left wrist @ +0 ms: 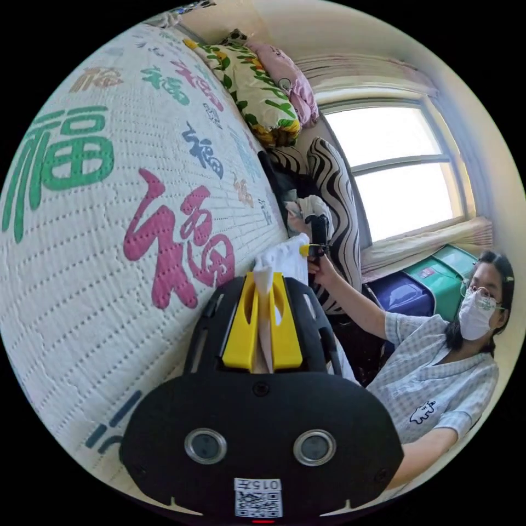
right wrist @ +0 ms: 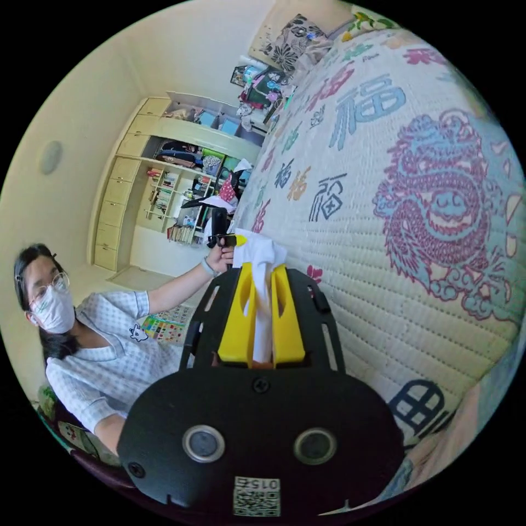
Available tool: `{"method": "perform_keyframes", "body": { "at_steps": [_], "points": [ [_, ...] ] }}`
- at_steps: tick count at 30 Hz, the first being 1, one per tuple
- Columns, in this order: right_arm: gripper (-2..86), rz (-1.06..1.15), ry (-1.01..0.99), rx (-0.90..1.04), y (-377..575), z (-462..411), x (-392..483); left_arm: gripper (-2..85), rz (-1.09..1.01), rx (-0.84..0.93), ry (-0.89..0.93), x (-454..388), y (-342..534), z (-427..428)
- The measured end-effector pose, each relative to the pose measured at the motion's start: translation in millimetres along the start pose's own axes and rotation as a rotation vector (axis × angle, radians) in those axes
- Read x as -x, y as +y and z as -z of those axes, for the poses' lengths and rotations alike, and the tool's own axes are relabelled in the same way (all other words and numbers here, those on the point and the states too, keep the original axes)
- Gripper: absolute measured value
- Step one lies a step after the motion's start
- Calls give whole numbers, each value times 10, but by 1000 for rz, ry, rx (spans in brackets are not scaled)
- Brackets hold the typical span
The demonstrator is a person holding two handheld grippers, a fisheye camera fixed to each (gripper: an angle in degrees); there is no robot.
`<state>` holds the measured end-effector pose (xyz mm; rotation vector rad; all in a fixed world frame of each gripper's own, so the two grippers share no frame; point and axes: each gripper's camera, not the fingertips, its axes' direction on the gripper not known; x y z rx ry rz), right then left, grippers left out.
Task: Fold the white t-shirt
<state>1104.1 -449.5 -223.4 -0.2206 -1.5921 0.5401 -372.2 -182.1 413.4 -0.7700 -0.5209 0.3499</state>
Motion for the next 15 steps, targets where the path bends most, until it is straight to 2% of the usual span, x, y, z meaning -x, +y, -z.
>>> {"method": "perform_keyframes", "body": {
  "at_steps": [5, 9, 15],
  "points": [
    [40, 189, 100, -72, 134, 245, 675, 3, -222, -102, -22, -547, -47, 349],
    [38, 317, 195, -12, 355, 163, 1132, 6, -441, -11, -112, -1208, 211, 342],
    [37, 405, 221, 67, 1201, -176, 1571, 10, -597, 102, -131, -1792, 1155, 121]
  ]
}}
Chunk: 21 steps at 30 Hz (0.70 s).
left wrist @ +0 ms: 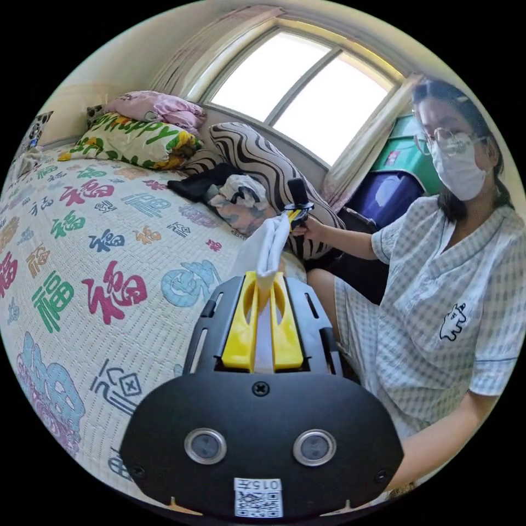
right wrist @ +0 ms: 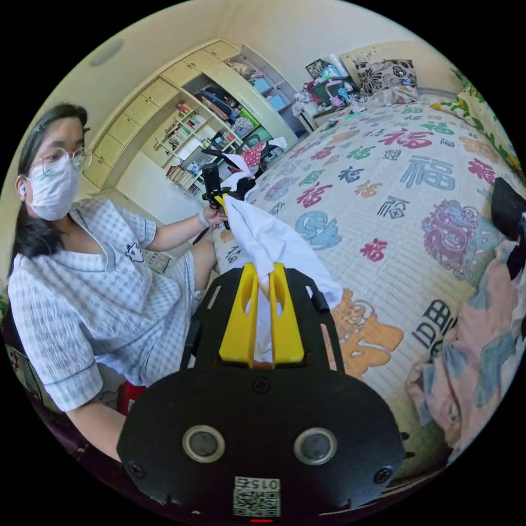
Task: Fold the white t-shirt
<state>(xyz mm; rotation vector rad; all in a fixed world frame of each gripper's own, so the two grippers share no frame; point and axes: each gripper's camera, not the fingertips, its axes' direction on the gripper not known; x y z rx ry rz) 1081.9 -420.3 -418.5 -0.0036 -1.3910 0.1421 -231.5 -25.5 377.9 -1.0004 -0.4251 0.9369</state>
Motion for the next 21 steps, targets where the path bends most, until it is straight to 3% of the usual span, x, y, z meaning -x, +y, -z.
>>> {"method": "perform_keyframes", "body": {
  "at_steps": [6, 11, 16, 21],
  "points": [
    [42, -72, 83, 200, 603, -661, 368, 23, 49, 263, -114, -548, 609, -614],
    [59, -191, 91, 347, 849, -996, 303, 53, 131, 293, -227, -780, 864, -806],
    [66, -280, 95, 214, 925, -624, 399, 55, 178, 272, -268, -1011, 848, -579],
    [64, -196, 112, 72, 663, -602, 589, 58, 216, 93, -229, -1093, 551, -504]
  ]
}}
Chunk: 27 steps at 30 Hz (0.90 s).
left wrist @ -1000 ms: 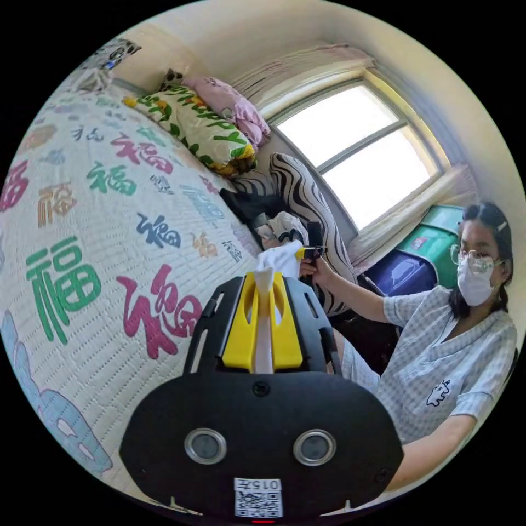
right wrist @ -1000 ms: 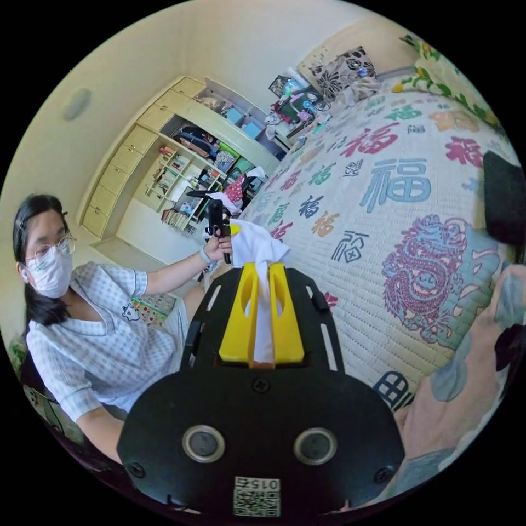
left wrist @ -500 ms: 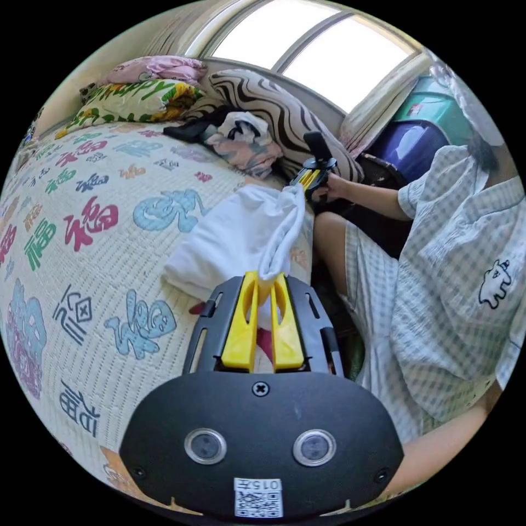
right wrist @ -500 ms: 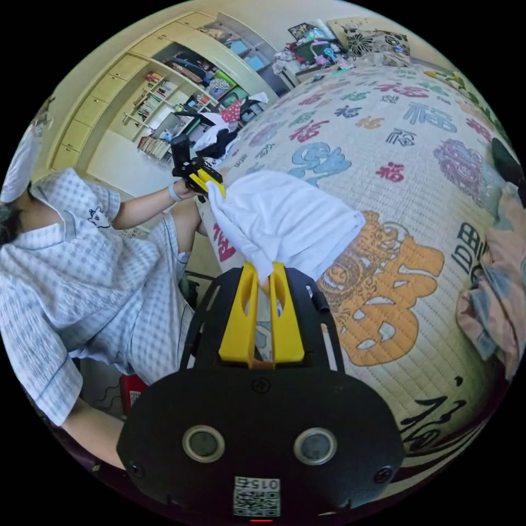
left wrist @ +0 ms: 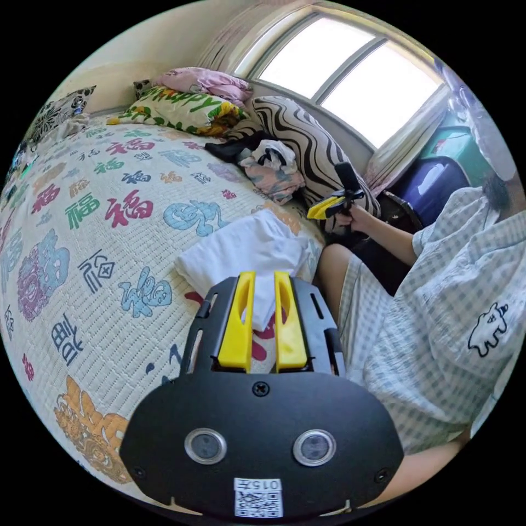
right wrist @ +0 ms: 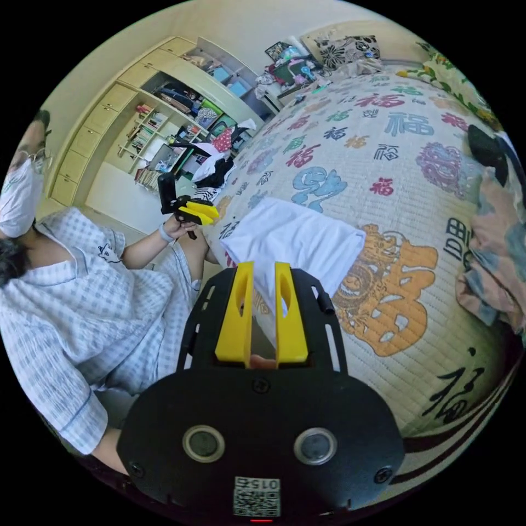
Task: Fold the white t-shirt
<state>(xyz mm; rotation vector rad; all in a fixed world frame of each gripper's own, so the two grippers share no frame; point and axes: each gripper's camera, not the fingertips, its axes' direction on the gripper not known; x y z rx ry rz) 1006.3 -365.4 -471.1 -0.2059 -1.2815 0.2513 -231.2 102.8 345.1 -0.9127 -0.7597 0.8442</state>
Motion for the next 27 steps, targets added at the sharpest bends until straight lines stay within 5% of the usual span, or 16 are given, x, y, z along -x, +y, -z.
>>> {"method": "perform_keyframes", "body": {
  "at_steps": [6, 9, 18, 23, 27],
  "points": [
    [9, -93, 12, 364, -150, -902, -371, 15, 59, 332, 4, 164, 22, -952],
    [7, -235, -106, 207, 51, -600, -566, 18, 163, 262, 50, 267, 125, -736],
    [107, -290, 28, -68, -240, 84, -892, 84, 360, -27, -120, 793, -215, -167],
    [19, -363, -39, 62, -608, -214, -1382, 50, 504, 38, 21, 1293, -351, -484],
    [1, -430, -190, -97, -411, 98, -1649, 9, 583, -64, 169, 1516, -179, -344]
  ]
}}
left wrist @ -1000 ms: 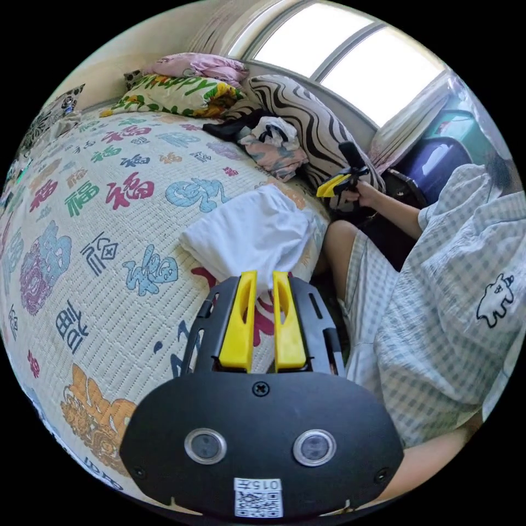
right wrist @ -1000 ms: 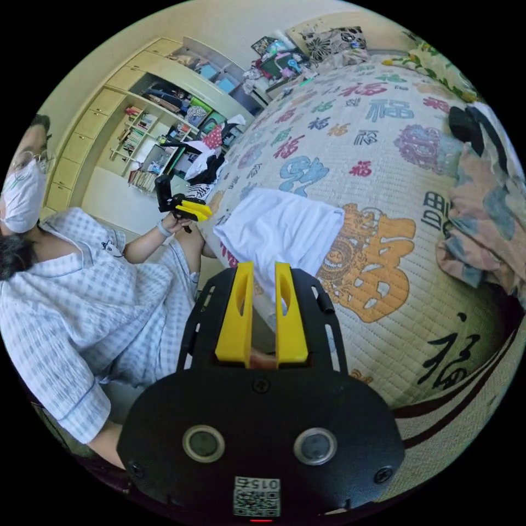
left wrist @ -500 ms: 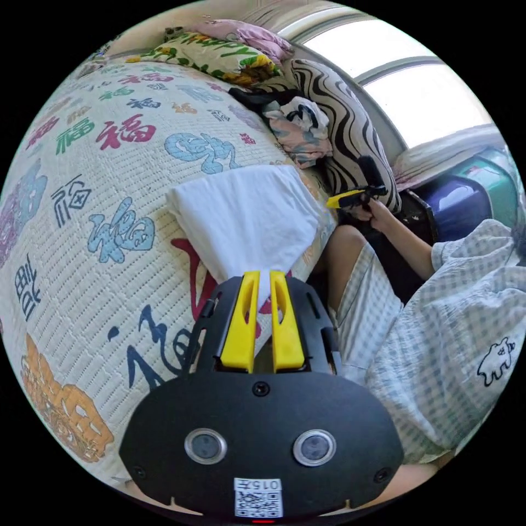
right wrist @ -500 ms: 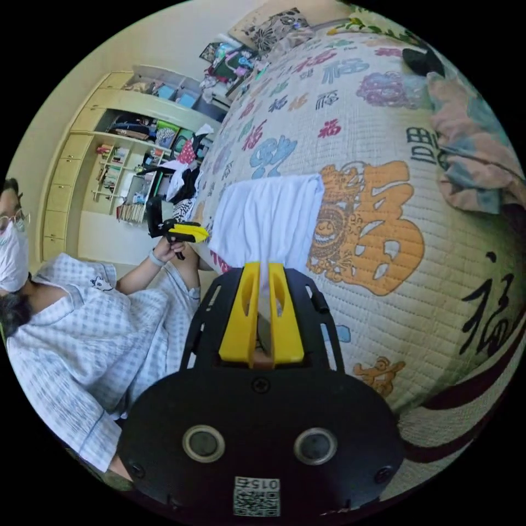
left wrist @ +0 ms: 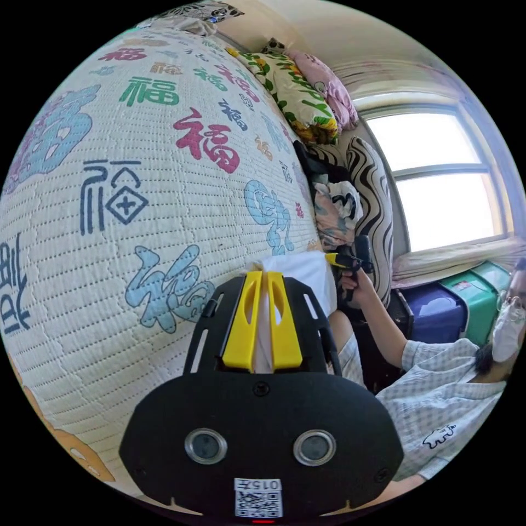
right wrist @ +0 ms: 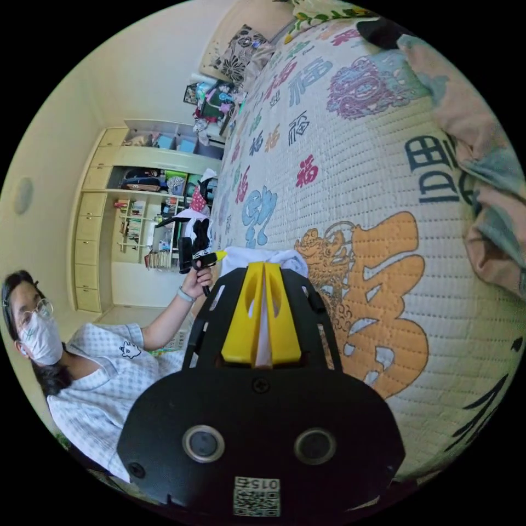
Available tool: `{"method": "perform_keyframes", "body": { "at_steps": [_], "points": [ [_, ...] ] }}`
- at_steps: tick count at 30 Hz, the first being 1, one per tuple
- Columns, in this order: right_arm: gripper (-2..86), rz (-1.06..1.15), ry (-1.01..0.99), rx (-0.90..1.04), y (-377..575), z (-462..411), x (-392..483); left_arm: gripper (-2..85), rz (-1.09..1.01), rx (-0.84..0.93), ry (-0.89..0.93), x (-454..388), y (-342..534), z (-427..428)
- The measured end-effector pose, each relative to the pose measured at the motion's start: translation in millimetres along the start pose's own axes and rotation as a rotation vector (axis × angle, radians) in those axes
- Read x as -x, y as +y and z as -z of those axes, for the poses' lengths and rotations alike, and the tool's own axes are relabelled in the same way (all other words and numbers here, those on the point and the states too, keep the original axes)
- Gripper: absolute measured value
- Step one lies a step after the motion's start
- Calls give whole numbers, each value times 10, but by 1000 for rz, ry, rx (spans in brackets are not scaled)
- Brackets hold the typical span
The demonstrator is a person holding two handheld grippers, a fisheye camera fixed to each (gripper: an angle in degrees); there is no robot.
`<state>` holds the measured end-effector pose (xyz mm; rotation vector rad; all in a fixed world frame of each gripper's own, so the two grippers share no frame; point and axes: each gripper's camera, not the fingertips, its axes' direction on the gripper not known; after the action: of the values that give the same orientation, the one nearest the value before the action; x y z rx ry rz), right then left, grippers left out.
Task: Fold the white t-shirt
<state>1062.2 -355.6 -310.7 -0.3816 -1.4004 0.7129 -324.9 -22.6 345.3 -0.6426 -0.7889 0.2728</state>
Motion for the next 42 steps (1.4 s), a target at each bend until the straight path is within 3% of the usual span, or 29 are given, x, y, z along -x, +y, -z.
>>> {"method": "perform_keyframes", "body": {
  "at_steps": [7, 9, 11, 14, 17, 22, 29, 32, 35, 38, 42],
  "points": [
    [12, -100, -68, -167, 252, 600, -452, 43, 29, -31, 23, 152, 78, 191],
    [35, -67, -112, -142, 299, 669, -453, 78, -4, 3, -11, 54, 178, 288],
    [65, -29, -35, 14, 304, 523, -358, 94, -21, 73, 1, -22, 289, 262],
    [45, 5, 42, 185, 267, 194, -312, 73, -45, 123, -22, -114, 478, 203],
    [15, -25, 29, 152, 272, 239, -448, 21, -36, 89, -32, -68, 516, 324],
    [8, -84, 11, 33, 505, 643, -702, 25, -46, 101, -36, 8, 497, 431],
    [133, 14, -42, 108, 533, 680, -862, 136, 27, 57, 46, 280, 584, 997],
    [136, 11, -152, 114, 421, 599, -1066, 149, 18, 79, 116, 403, 495, 1007],
    [132, 19, -252, 115, 270, 438, -1200, 145, 4, 144, 73, 398, 294, 867],
    [114, 13, -333, 136, 114, 247, -1312, 151, 10, 132, 198, 404, 158, 809],
    [100, 12, -358, 139, 20, 120, -1408, 160, 20, 131, 237, 433, 135, 934]
  ]
}}
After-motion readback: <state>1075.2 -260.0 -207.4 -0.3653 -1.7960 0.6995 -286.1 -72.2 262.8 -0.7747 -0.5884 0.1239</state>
